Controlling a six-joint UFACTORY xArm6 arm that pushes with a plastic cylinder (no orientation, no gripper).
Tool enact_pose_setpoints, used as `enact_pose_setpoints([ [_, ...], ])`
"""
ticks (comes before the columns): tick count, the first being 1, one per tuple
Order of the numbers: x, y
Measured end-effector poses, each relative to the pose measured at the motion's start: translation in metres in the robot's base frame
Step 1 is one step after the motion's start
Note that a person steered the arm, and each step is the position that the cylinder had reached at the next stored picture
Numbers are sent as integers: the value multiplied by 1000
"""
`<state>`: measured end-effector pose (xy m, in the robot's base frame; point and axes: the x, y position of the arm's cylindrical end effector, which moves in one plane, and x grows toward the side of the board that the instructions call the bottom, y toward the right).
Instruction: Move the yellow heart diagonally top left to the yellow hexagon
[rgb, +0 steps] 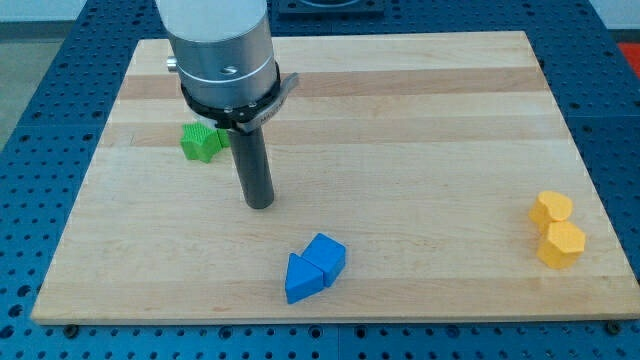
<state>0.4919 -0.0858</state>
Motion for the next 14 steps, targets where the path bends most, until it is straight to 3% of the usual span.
enact_pose_setpoints([
  [3,5,18],
  [6,-77,90],
  [8,-107,139],
  [9,-126,169],
  [12,-130,315],
  [14,-104,416],
])
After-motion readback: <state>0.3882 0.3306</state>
